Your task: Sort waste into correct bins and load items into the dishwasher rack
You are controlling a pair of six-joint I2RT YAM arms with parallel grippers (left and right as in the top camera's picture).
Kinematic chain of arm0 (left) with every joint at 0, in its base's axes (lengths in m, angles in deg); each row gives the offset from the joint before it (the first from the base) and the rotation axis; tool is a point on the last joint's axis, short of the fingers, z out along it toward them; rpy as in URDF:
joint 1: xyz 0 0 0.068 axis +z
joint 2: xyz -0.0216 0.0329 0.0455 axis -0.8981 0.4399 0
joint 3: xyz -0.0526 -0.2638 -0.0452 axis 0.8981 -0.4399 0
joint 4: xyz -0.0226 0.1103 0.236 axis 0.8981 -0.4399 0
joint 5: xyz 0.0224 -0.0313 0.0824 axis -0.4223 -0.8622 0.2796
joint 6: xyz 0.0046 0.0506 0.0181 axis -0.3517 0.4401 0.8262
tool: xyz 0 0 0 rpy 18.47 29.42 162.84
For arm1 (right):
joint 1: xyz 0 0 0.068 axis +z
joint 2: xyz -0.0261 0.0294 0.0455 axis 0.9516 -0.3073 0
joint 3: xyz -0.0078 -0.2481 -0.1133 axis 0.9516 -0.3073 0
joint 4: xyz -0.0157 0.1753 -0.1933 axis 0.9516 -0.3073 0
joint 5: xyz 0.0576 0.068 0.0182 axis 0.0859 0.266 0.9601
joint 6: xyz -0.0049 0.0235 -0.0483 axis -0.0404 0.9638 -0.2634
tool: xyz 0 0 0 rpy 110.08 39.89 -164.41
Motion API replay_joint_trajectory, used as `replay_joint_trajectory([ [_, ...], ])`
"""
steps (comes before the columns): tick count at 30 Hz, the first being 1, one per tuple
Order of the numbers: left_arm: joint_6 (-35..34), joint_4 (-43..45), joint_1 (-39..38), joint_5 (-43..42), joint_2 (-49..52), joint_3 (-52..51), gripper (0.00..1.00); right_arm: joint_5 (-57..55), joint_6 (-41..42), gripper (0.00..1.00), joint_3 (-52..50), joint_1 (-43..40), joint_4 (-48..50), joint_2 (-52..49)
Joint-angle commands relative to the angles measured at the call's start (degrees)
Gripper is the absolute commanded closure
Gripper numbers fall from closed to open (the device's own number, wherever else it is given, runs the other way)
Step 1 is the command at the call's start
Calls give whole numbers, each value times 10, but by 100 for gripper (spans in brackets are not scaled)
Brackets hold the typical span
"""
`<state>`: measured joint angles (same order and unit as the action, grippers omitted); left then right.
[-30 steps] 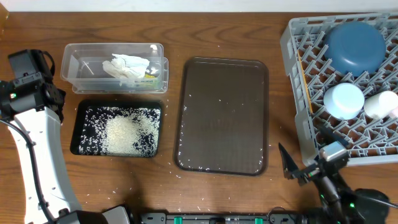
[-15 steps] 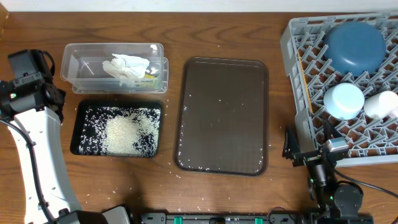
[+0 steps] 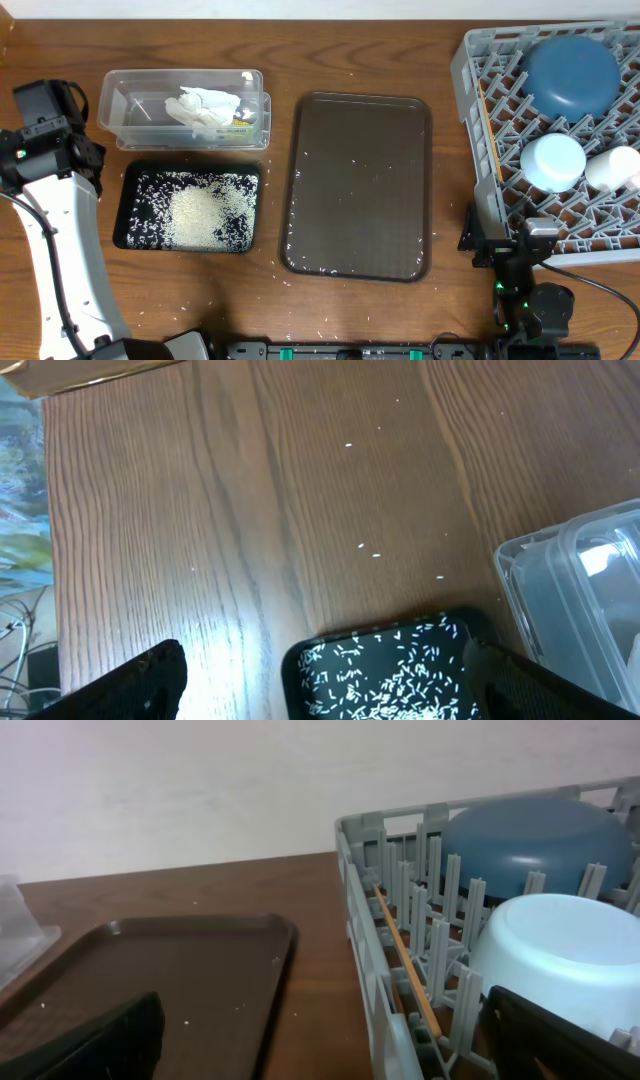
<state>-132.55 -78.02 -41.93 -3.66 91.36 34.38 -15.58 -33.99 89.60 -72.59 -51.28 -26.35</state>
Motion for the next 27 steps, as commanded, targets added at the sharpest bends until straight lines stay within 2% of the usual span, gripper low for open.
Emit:
replay_joint_trajectory([
  [1,7,-2,2,5,2,2,9,-11,8,1,-1,5,-3,3],
  [25,9,-2,2,6,2,0,9,-11,8,1,-1,5,-3,3],
  [27,39,-6,2,11,-12,0,9,-11,8,1,-1,5,-3,3],
])
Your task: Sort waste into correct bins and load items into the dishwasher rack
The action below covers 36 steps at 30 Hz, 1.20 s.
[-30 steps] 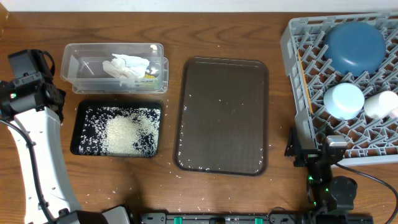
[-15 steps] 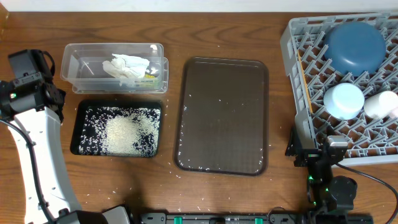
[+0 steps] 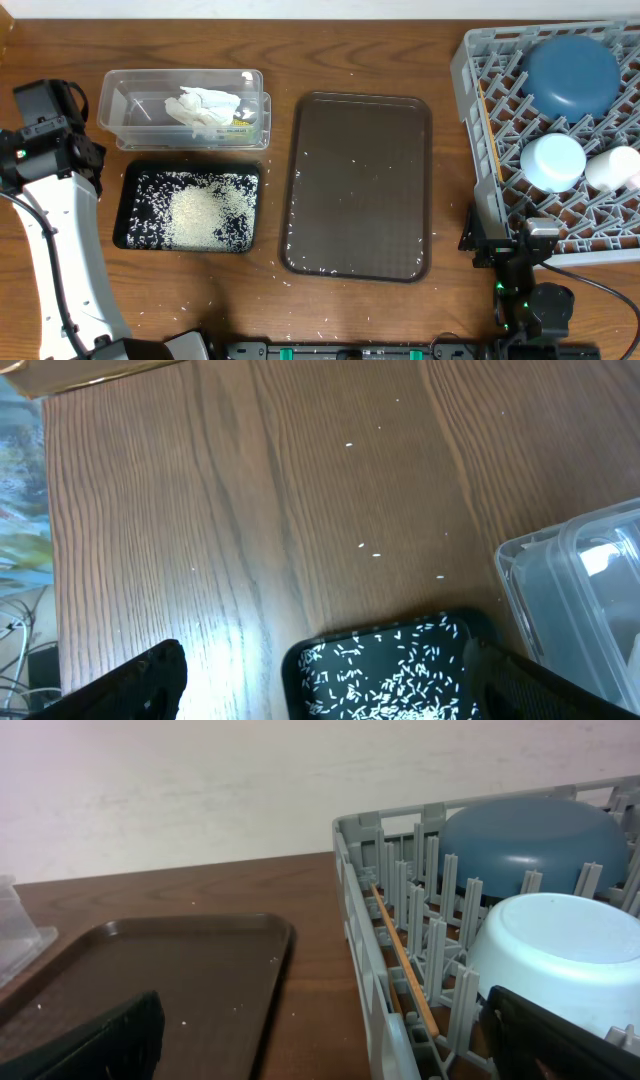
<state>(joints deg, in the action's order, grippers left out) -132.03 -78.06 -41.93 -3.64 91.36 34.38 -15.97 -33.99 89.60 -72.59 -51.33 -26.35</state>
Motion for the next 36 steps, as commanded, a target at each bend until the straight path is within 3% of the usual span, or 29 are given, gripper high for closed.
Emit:
replay_joint_trajectory([
  [1,43,-15,2,4,-22,-1,9,-7,8,1,-1,5,-3,3],
  [7,33,-38,0,-125,-136,-68,9,-7,8,1,-1,5,-3,3],
  [10,26,-10,-23,-133,-207,-148,9,-7,8,1,-1,5,-3,3],
  [22,39,281,-184,-129,-508,-508,9,-7,8,1,-1,5,-3,3],
  [28,38,223,-201,-131,-632,-565,9,-7,8,1,-1,5,-3,3],
  [36,55,235,-202,-136,-672,-583,9,-7,8,1,-1,5,-3,3],
])
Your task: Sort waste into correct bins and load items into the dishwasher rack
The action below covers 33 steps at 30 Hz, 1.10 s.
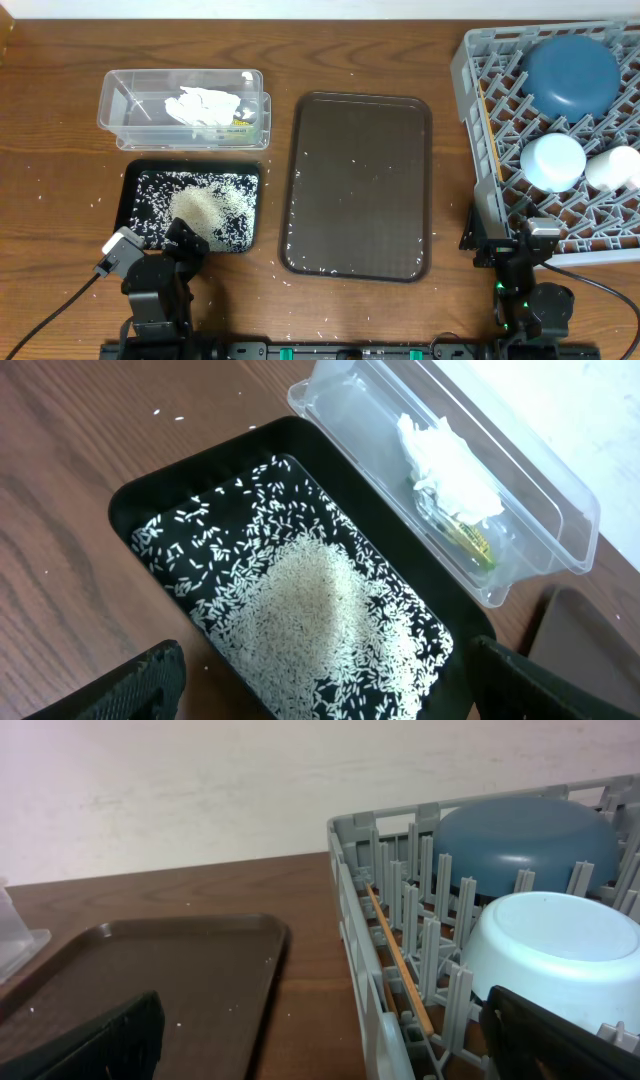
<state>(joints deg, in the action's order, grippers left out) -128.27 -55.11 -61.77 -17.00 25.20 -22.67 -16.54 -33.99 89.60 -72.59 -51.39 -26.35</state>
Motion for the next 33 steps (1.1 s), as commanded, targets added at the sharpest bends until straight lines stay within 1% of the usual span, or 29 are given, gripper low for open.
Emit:
replay_joint_trajectory([
  [1,31,16,-3,-5,-16,-21,9,-2,8,1,-1,5,-2,3],
  [4,88,82,-3,-36,-39,-54,9,-2,8,1,-1,5,-2,3],
  [6,136,151,-3,-75,-56,-80,9,-2,8,1,-1,5,-2,3],
  [8,162,213,-3,-103,-73,-105,9,-2,8,1,-1,5,-2,3],
  [11,164,276,-3,-107,-94,-140,9,-2,8,1,-1,5,-2,3],
  [16,164,348,-3,-118,-137,-189,9,-2,8,1,-1,5,-2,3],
  [18,164,361,-5,-124,-153,-203,9,-2,8,1,-1,5,-2,3],
  [22,164,405,-6,-147,-152,-228,9,-2,8,1,-1,5,-2,3],
  [24,178,404,-9,-155,-152,-228,9,-2,8,1,-1,5,-2,3],
  [27,213,387,-14,-160,-152,-228,9,-2,8,1,-1,5,-2,3],
  [30,238,324,-15,-160,-152,-228,9,-2,8,1,-1,5,-2,3],
  [33,241,329,-16,-160,-152,-228,9,-2,8,1,-1,5,-2,3],
])
